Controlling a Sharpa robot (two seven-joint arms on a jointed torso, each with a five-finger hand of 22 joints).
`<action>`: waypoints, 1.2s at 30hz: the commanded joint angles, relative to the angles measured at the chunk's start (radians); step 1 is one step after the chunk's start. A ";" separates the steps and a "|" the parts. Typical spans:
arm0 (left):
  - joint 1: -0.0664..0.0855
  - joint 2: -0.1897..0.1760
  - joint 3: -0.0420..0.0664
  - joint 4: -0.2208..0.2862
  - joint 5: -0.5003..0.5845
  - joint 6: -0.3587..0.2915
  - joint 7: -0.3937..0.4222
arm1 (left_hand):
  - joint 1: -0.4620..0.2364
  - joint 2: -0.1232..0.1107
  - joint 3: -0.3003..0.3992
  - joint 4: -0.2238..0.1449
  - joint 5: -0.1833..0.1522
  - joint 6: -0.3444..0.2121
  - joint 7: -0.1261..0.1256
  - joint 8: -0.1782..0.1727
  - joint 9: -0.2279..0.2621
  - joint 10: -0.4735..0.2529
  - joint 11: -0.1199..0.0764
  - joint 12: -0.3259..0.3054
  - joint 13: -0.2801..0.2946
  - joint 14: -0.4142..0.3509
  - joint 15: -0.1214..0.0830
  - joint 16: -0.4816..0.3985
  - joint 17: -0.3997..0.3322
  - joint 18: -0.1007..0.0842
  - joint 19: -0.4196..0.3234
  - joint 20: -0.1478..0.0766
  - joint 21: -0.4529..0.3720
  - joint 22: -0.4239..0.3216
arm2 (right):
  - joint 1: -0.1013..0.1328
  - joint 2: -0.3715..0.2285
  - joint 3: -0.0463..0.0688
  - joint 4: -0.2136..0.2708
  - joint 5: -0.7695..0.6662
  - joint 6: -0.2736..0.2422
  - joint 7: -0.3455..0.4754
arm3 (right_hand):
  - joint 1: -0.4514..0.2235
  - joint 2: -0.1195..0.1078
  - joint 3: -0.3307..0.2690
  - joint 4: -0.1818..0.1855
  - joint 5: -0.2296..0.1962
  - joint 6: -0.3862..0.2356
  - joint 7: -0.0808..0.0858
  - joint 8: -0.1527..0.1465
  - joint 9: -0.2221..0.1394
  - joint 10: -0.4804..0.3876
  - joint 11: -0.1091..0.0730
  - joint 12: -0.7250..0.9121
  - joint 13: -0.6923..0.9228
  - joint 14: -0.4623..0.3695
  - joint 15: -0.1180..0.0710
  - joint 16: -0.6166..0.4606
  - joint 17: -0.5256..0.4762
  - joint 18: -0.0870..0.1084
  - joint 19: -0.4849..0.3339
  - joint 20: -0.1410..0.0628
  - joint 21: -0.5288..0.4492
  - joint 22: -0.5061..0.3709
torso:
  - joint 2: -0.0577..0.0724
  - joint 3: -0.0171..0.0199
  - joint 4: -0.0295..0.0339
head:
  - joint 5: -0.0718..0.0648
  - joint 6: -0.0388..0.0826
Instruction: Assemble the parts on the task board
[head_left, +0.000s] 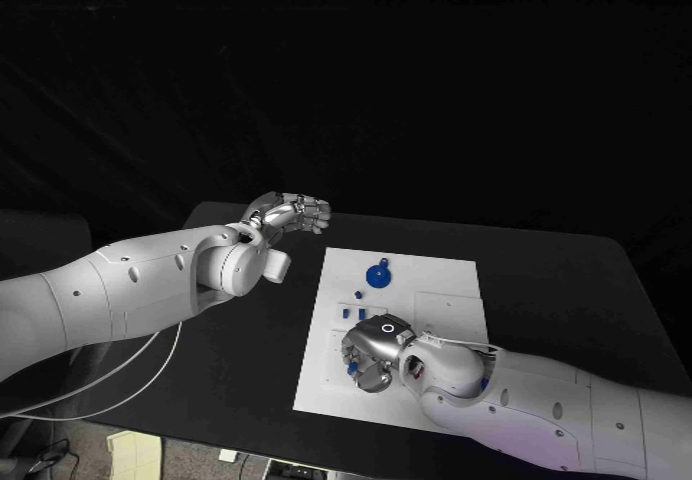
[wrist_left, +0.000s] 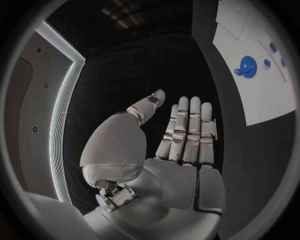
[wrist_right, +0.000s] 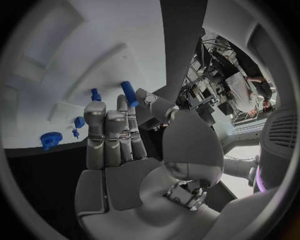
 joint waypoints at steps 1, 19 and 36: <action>0.001 0.003 0.001 0.001 0.004 0.013 0.012 | 0.004 0.008 -0.002 0.002 -0.003 -0.007 -0.003 0.005 -0.002 -0.002 -0.004 0.004 -0.002 -0.002 0.002 -0.005 0.001 0.018 0.001 0.006 -0.004 0.001 | -0.002 0.004 -0.002 0.001 0.040 0.022 0.034 | -0.013 -0.021 -0.024 0.008 -0.013 -0.031 0.008 -0.018 -0.009 -0.034 0.007 -0.019 -0.006 -0.001 0.014 -0.005 -0.002 0.101 -0.003 -0.003 0.002 0.016 | 0.000 0.0002 -0.0003 | 0.001 -0.002; 0.001 0.003 0.001 -0.003 0.004 0.011 0.010 | 0.004 0.007 -0.004 0.002 -0.004 -0.009 -0.002 0.004 -0.003 -0.005 -0.002 0.002 -0.003 -0.004 0.003 -0.009 0.004 0.018 0.001 0.006 -0.006 0.002 | -0.002 0.000 -0.003 -0.009 0.079 -0.040 0.031 | -0.002 -0.061 -0.073 0.026 -0.003 -0.111 0.043 -0.063 -0.030 -0.093 0.032 -0.058 -0.023 -0.007 0.038 -0.003 -0.003 0.101 -0.007 0.001 -0.006 0.014 | 0.000 0.0003 0.0001 | 0.003 -0.005; 0.001 -0.002 0.001 -0.002 0.004 0.010 0.008 | 0.005 0.007 -0.004 0.003 -0.004 -0.010 -0.001 0.005 -0.003 -0.006 -0.002 0.002 -0.003 -0.005 0.003 -0.011 0.005 0.018 0.002 0.006 -0.007 0.003 | -0.001 -0.042 -0.002 0.028 0.108 -0.076 0.033 | 0.004 -0.073 -0.079 0.031 -0.007 -0.119 0.046 -0.064 -0.031 -0.106 0.038 -0.066 -0.028 -0.011 0.044 -0.002 -0.004 0.101 -0.009 0.002 -0.011 0.013 | 0.000 0.0004 -0.0009 | -0.008 0.007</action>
